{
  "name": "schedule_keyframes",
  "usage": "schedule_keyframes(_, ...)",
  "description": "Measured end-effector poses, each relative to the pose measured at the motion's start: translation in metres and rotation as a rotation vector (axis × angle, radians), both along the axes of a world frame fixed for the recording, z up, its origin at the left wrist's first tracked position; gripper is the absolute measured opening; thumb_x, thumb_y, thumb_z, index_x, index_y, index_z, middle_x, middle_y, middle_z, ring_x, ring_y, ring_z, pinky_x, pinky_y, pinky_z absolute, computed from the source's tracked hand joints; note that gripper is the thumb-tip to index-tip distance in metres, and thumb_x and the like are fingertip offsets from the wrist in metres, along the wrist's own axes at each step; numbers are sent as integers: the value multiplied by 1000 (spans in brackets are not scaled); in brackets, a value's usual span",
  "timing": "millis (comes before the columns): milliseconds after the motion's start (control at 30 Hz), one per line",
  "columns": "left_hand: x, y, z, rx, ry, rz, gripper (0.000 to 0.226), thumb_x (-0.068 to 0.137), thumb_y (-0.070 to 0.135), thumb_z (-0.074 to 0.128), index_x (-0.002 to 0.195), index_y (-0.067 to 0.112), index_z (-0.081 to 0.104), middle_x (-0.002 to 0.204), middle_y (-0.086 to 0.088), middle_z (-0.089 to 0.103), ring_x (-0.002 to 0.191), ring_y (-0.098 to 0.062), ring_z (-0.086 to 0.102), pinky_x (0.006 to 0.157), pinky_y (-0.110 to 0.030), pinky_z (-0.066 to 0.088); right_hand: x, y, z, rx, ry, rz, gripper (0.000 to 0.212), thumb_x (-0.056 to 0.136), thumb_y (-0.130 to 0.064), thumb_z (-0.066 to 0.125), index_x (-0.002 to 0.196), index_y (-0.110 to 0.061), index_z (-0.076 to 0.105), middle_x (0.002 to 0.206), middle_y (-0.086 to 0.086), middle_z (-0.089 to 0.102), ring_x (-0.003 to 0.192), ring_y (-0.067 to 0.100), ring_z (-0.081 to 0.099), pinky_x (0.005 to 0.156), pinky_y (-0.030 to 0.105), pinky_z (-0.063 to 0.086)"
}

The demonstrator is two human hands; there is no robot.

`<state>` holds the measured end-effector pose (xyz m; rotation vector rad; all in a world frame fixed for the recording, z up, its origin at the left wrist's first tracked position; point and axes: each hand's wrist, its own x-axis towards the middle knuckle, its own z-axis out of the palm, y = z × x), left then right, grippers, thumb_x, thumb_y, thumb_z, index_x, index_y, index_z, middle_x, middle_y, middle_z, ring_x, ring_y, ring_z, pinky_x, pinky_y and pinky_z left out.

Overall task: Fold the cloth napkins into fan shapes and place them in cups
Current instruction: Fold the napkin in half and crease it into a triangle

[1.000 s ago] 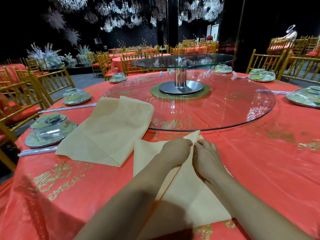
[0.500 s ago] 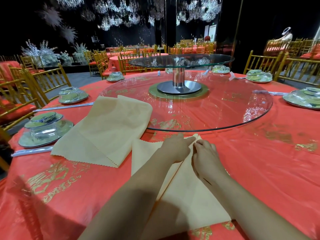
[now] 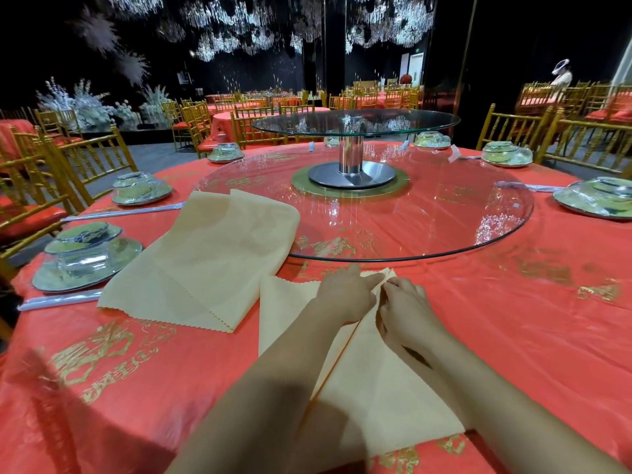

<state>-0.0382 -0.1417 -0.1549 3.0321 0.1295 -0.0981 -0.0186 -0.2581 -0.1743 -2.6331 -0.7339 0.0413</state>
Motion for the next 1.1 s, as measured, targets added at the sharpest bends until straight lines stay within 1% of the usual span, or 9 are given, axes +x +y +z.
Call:
schedule_keyframes(67,-1,1,-3,13,-19,-19,48,99,25,30,145,35,24,134,-16,37,118,-32,41,93,-38,36,12,-2,12,-121,124,81,19,87,-9,39,72,-21,39,117,7,47,112,29,40,87,30,34)
schedule_keyframes(133,-1,2,-4,13,-37,-27,49,98,24,30,145,37,25,127,-16,40,112,-32,42,90,-38,35,29,-5,21,-115,200,133,28,89,-6,38,66,-22,42,102,9,55,95,25,49,75,27,37)
schedule_keyframes(200,-1,1,-4,17,-38,-24,50,98,23,30,145,38,24,123,-15,41,109,-32,43,88,-37,33,41,-8,23,52,182,123,25,93,-5,36,84,-11,59,96,6,56,74,16,49,60,15,37)
schedule_keyframes(300,1,1,-3,17,-24,-16,49,99,25,29,146,38,21,127,-15,40,114,-32,41,93,-38,32,43,-8,13,202,76,-14,31,96,-12,37,121,-3,51,91,-4,41,64,2,35,49,5,33)
schedule_keyframes(500,2,3,-6,23,-47,-38,49,99,27,29,146,38,20,127,-15,39,115,-31,40,96,-39,32,33,2,-9,-42,-304,-98,31,96,-25,39,120,-11,53,110,11,45,105,30,43,79,36,40)
schedule_keyframes(767,-13,9,-3,-137,-90,-75,56,97,14,32,148,31,17,126,-14,40,116,-30,36,96,-37,30,33,-1,-6,-171,-347,-37,34,95,-27,36,122,-14,54,116,7,43,109,27,41,81,35,39)
schedule_keyframes(900,-70,30,-2,-278,-211,-181,41,94,7,38,133,15,49,126,-8,49,120,-21,41,104,-34,34,36,0,-8,-222,-373,-42,34,96,-25,33,123,-18,52,122,4,44,111,26,40,89,35,35)
schedule_keyframes(1033,-136,54,-12,-339,-381,-182,41,85,34,42,110,15,68,119,1,56,111,-6,44,95,-9,28,36,1,-9,-234,-403,-27,35,96,-22,32,122,-18,55,130,1,46,118,24,40,94,35,32)
schedule_keyframes(1100,-158,58,-23,-338,-396,-172,42,81,39,43,107,17,68,115,1,58,108,-4,43,94,-8,30,36,1,-9,-245,-425,-17,36,95,-20,33,123,-18,55,131,-1,48,121,22,41,96,34,31)
